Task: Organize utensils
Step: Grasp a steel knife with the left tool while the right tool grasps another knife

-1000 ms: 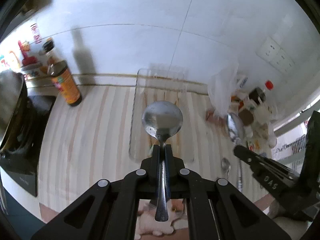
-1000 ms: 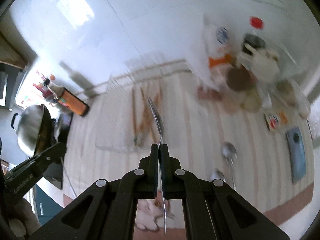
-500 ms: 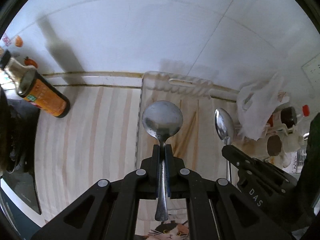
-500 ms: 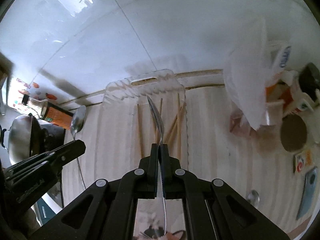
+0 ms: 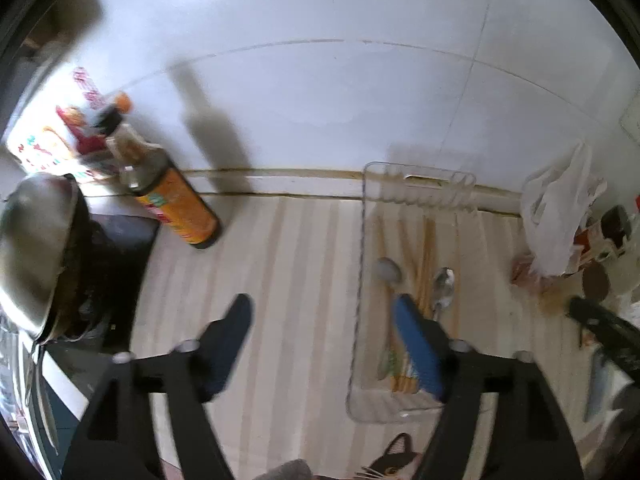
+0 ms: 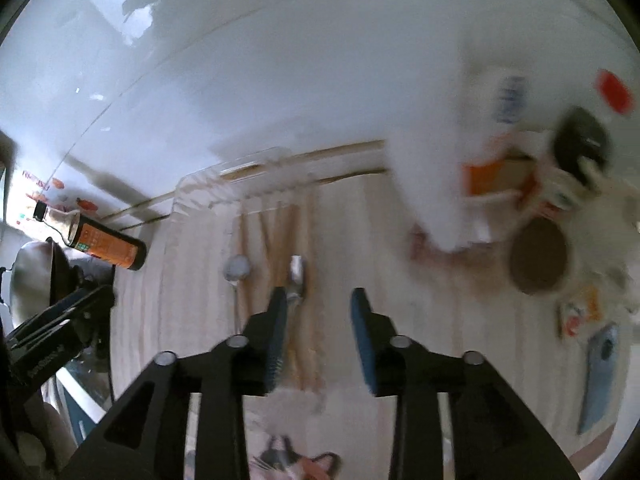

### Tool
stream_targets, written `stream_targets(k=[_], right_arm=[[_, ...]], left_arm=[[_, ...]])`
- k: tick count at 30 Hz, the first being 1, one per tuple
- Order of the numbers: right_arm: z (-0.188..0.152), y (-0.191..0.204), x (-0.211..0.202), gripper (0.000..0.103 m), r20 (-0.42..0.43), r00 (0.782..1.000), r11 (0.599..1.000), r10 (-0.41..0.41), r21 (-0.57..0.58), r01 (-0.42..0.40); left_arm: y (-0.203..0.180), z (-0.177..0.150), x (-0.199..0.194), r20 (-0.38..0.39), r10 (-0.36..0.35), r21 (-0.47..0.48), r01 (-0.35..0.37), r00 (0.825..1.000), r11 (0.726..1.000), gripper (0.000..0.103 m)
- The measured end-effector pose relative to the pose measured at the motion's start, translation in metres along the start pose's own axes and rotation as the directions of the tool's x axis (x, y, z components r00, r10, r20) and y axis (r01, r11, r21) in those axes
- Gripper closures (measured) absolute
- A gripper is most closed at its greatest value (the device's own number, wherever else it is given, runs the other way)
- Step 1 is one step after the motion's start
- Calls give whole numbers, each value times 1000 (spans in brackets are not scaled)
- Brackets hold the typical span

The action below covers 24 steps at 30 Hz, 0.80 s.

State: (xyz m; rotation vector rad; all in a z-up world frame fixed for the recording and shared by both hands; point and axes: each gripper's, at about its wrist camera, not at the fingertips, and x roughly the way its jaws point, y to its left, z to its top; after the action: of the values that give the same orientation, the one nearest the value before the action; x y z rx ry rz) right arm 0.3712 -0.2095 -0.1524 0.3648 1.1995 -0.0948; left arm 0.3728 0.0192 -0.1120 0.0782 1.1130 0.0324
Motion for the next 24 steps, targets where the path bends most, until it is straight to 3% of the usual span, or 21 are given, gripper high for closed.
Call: stream_targets(k=[1, 2, 7, 11, 15, 20, 22, 23, 24], right_arm=[[-5, -8, -7, 58, 13, 1000, 1000, -10, 8, 10], [-15, -23, -17, 56, 31, 999, 999, -28, 26, 28], [-60, -85, -41, 43, 53, 994, 992, -91, 95, 85], [-109, -143, -30, 43, -38, 988, 976, -153, 153, 157], [-145, -169, 5, 44, -154, 977, 974, -149, 150, 172], [-156, -165, 44, 57, -191, 972, 985, -136, 82, 154], [-157, -156, 58, 67, -211, 966, 987, -149, 29, 159], [-158, -152, 56, 70, -182, 970, 987, -159, 6, 162], [-157, -148, 57, 91, -184, 968, 985, -173, -17, 173]], left_arm=[[0, -8, -4, 26, 18, -1, -18, 1000, 1000, 6], [-2, -16, -6, 49, 26, 0, -26, 998, 1000, 2], [-18, -52, 2, 23, 30, 0, -30, 999, 1000, 0], [-46, -87, 16, -33, 75, 50, -74, 997, 996, 0], [-71, -121, 34, -76, 150, 130, -139, 986, 982, 0], [-78, -140, 53, -126, 228, 157, -208, 965, 966, 0], [-79, -145, 54, -135, 237, 148, -217, 962, 965, 0], [-81, -147, 53, -139, 239, 145, -219, 961, 965, 0], [-85, -149, 52, -142, 233, 143, -213, 962, 967, 0]])
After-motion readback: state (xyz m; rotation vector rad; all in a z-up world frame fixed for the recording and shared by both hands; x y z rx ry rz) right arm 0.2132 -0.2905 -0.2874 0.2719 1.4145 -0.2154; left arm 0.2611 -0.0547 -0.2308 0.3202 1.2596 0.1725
